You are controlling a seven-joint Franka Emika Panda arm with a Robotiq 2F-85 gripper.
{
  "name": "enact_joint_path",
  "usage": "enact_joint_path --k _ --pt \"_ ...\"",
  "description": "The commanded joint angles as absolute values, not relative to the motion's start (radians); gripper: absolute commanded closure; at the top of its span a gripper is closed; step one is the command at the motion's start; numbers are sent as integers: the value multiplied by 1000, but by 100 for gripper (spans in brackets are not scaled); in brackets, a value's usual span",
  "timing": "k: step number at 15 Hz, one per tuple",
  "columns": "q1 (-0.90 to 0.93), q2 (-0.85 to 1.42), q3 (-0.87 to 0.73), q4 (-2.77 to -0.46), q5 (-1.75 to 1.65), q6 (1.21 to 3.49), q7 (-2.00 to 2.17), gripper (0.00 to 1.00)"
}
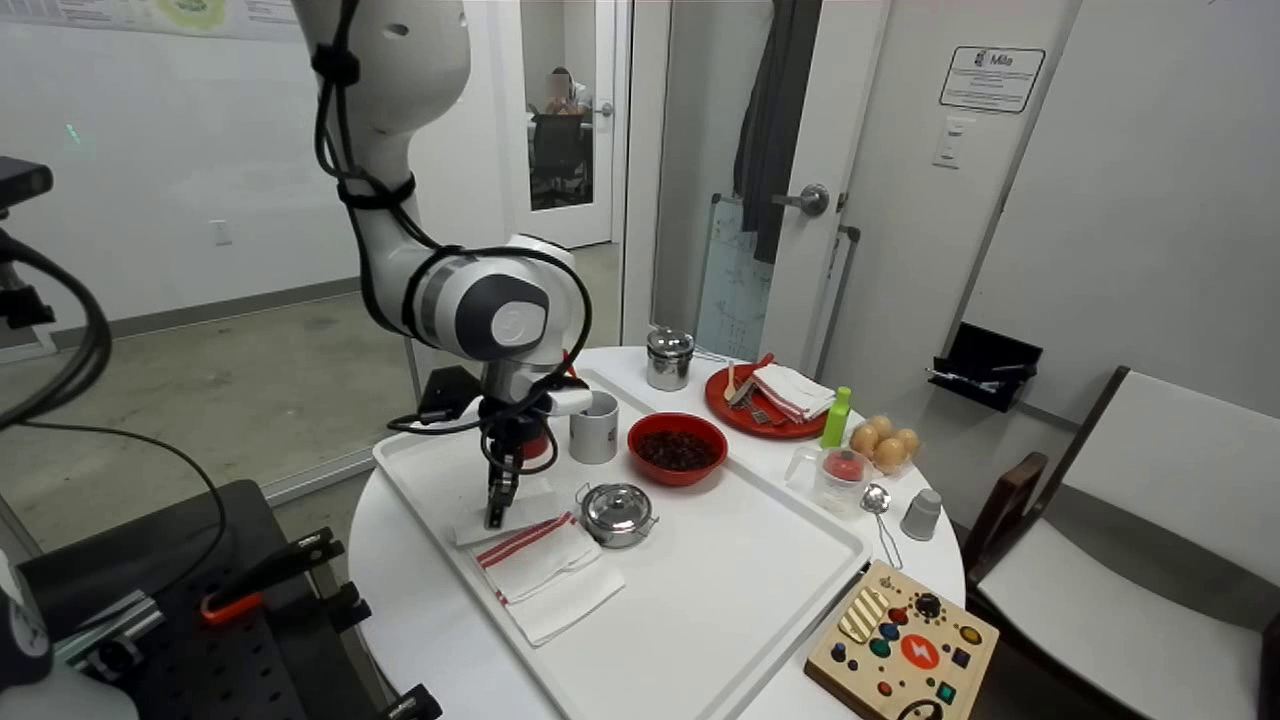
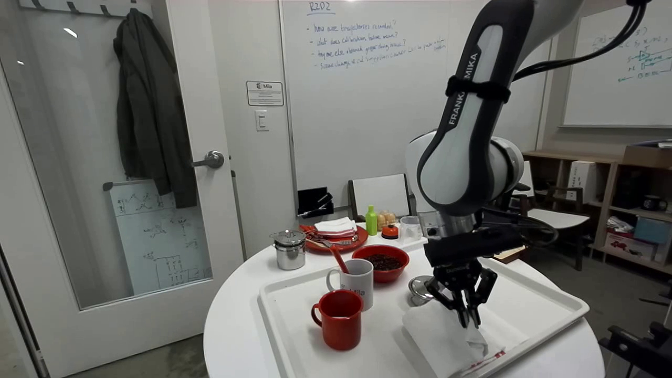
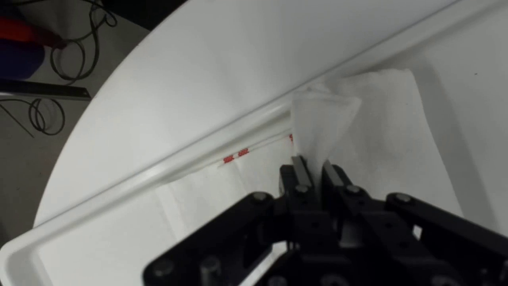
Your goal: Fold the white and red towel in half
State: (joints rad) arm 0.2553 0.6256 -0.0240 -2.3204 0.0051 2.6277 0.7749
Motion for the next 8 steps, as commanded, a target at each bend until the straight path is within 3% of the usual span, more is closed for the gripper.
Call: enact_joint_path --k 1,8 --pt "237 604 -45 -2341 27 2624 737 90" --pt "238 628 -62 -2314 23 2614 734 90"
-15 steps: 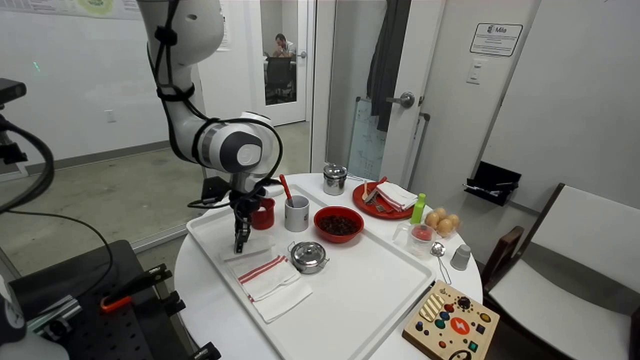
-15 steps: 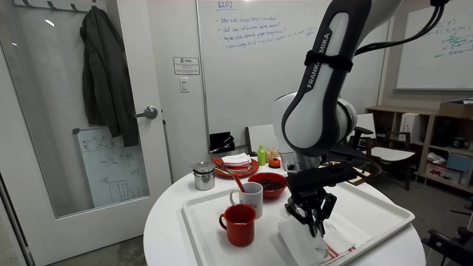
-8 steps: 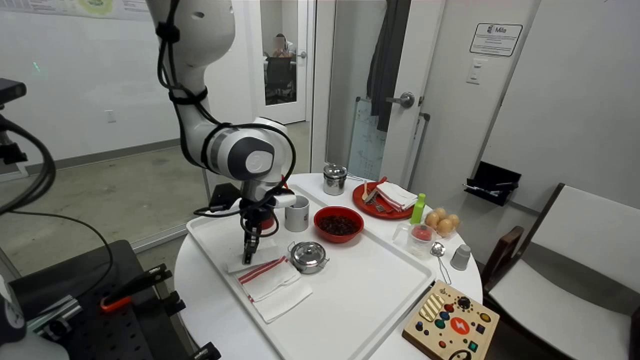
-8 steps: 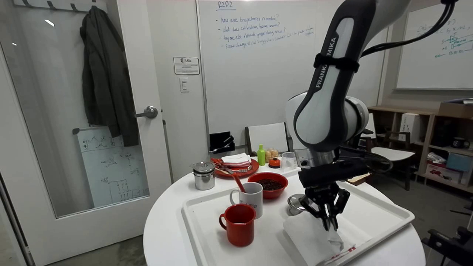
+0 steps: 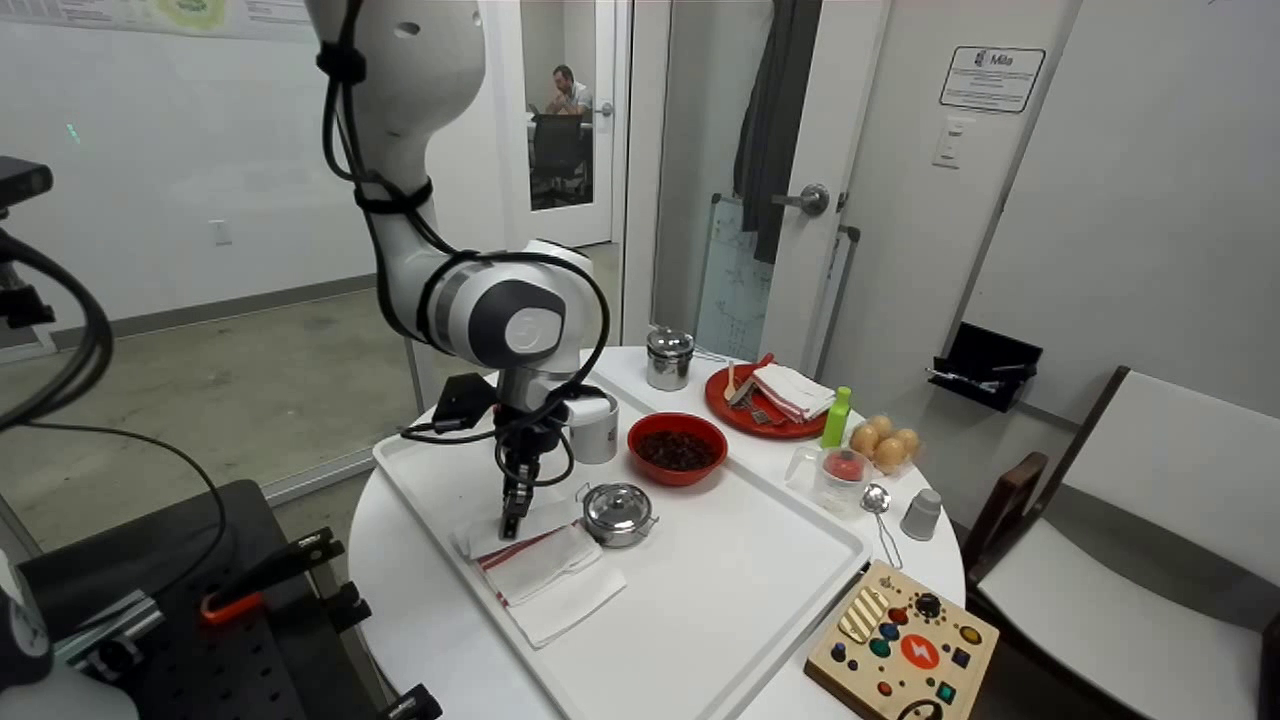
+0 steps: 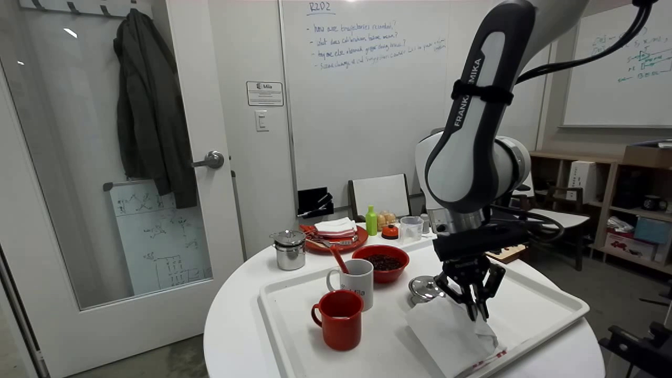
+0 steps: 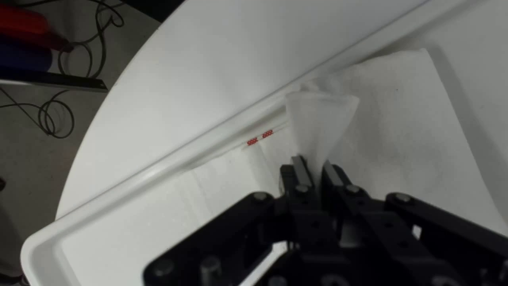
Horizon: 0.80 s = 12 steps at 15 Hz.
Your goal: Fold the white and red towel in half
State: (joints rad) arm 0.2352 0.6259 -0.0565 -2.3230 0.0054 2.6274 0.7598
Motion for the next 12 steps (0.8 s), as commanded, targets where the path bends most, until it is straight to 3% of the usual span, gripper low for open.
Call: enact_joint_path --k 1,2,4,10,12 --pt "239 630 -62 -2310 23 2609 736 65" --pt "241 631 -64 -2308 21 2605 738 64" --pt "239 635 -60 -2303 23 2606 737 51" --pt "253 636 -58 -2301 21 2605 745 6" --pt "255 626 -41 -2311 23 2615 731 0"
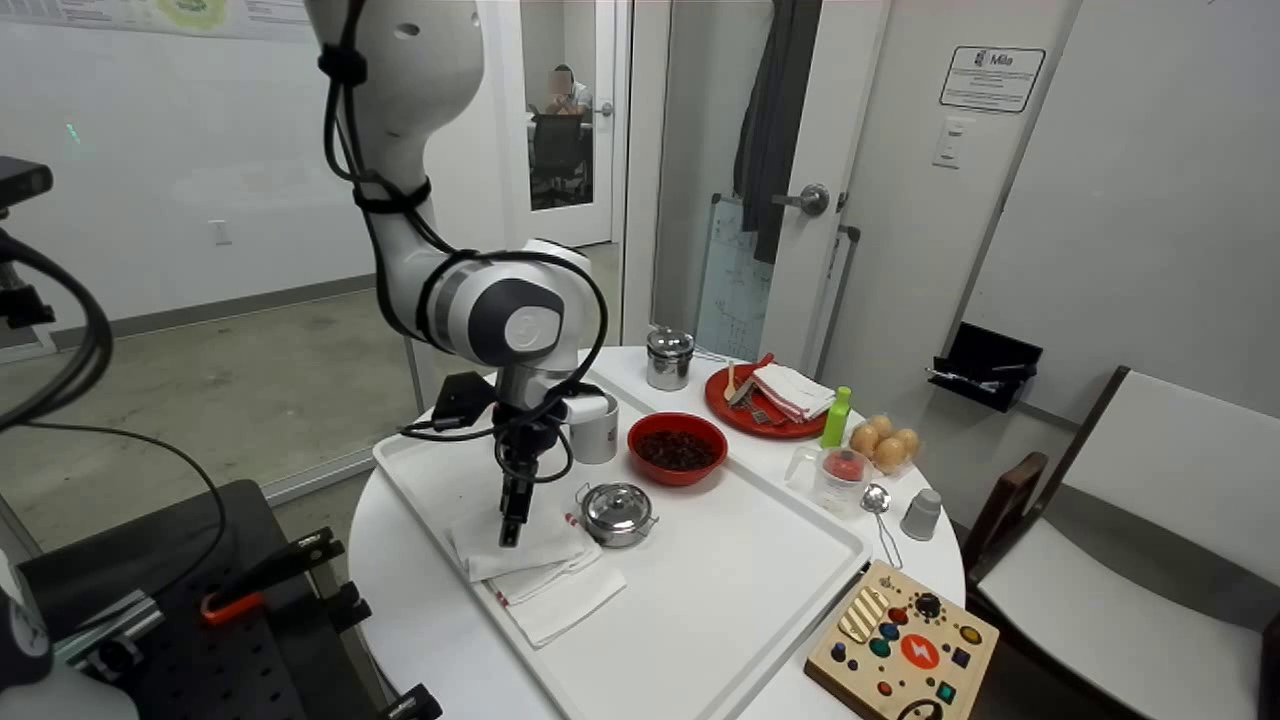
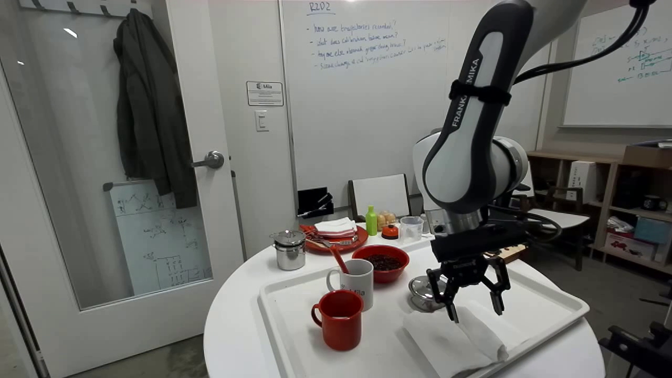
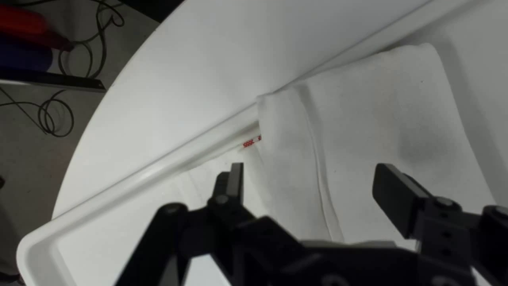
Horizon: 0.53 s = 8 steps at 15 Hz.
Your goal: Fold the white and red towel in half
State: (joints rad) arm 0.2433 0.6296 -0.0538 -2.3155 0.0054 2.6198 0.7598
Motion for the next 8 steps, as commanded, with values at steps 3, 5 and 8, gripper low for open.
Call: enact_joint_path --k 3,5,8 --pt "252 610 17 -2322 33 2641 673 0" --pt "254 603 59 -2322 36 2651 622 0" --pt "281 621 53 -2307 38 2636 625 0"
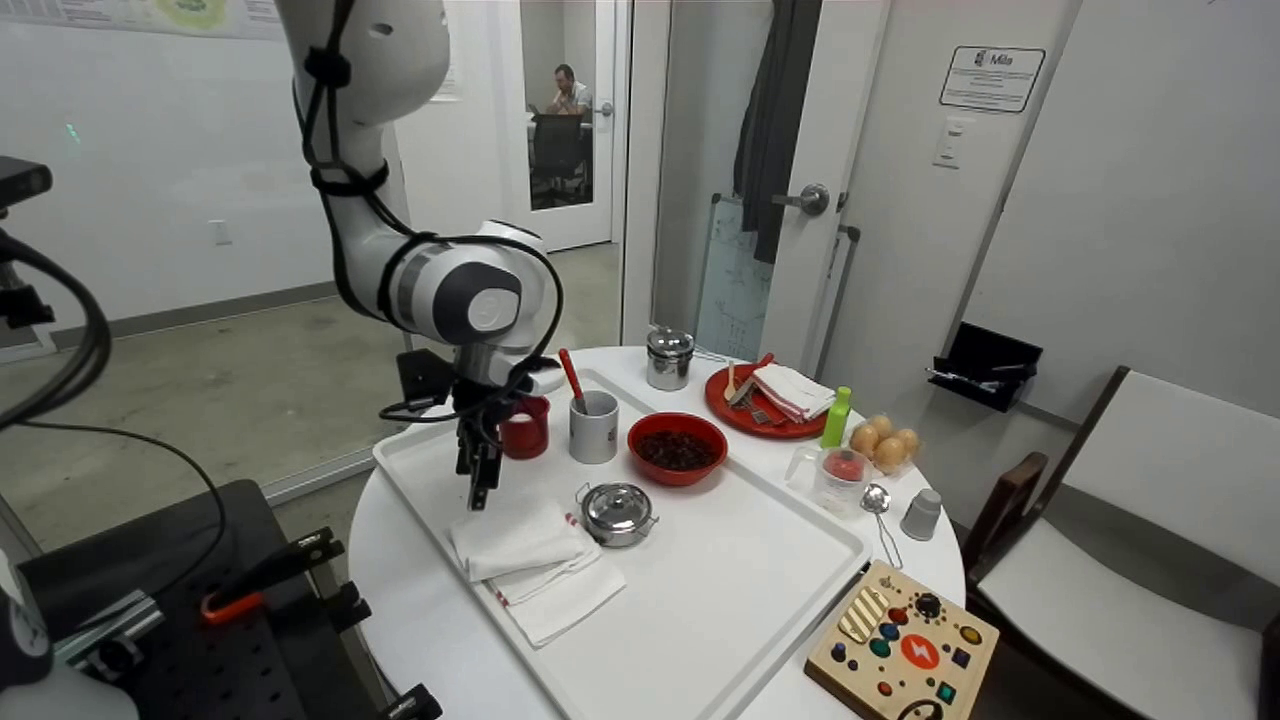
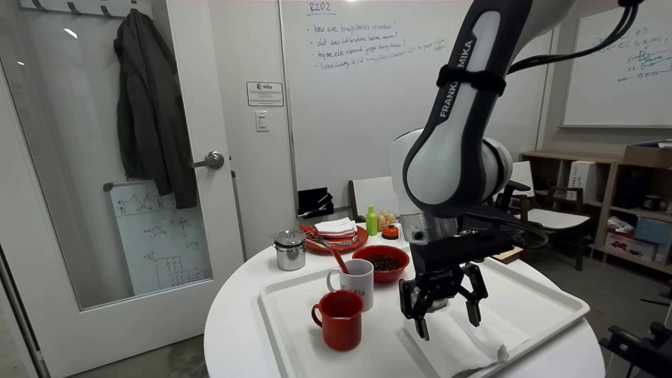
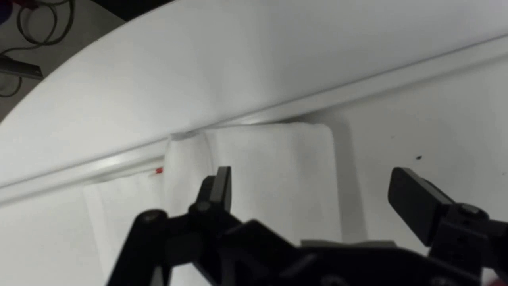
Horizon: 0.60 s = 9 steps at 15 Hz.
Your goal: Fold the white and red towel in half
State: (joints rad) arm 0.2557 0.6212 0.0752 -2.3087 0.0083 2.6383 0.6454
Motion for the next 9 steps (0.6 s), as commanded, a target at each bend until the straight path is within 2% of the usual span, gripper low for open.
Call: enact_joint_path --k 1,9 --pt "288 619 66 -2304 40 2636 614 0" --pt "293 616 71 -2301 41 2636 597 0"
